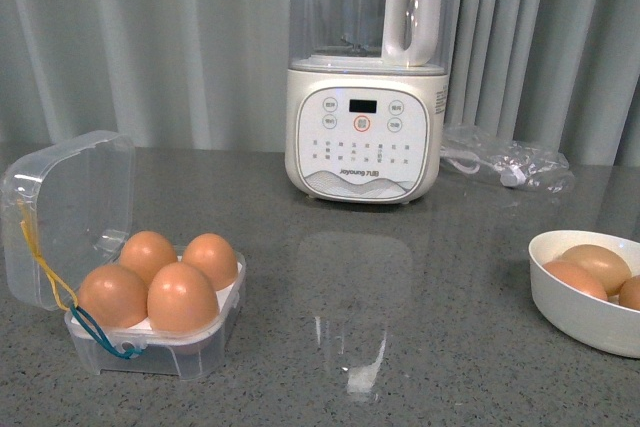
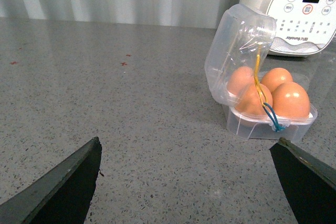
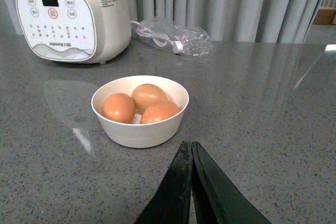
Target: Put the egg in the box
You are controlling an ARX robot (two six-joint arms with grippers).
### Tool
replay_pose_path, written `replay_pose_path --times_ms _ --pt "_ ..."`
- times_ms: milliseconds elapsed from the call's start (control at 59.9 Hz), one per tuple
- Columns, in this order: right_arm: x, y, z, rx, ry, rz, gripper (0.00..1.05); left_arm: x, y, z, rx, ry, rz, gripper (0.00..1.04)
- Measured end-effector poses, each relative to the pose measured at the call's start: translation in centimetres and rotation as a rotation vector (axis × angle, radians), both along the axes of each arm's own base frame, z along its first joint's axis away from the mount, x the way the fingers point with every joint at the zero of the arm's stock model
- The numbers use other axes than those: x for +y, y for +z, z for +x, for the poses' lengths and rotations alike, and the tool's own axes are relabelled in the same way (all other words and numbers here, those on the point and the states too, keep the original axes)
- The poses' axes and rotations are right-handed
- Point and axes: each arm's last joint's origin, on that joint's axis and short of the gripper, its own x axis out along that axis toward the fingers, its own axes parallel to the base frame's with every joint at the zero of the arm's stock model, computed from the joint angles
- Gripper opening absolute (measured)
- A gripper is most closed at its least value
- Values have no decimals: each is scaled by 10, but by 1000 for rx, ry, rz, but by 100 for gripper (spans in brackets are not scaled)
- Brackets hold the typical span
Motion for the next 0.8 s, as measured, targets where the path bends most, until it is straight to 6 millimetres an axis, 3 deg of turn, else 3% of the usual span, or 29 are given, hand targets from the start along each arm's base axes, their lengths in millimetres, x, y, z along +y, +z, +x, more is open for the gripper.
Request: replay_pose_path --times_ms 801 --pt "0 -3 -21 5 0 0 3 0 0 0 0 0 0 98"
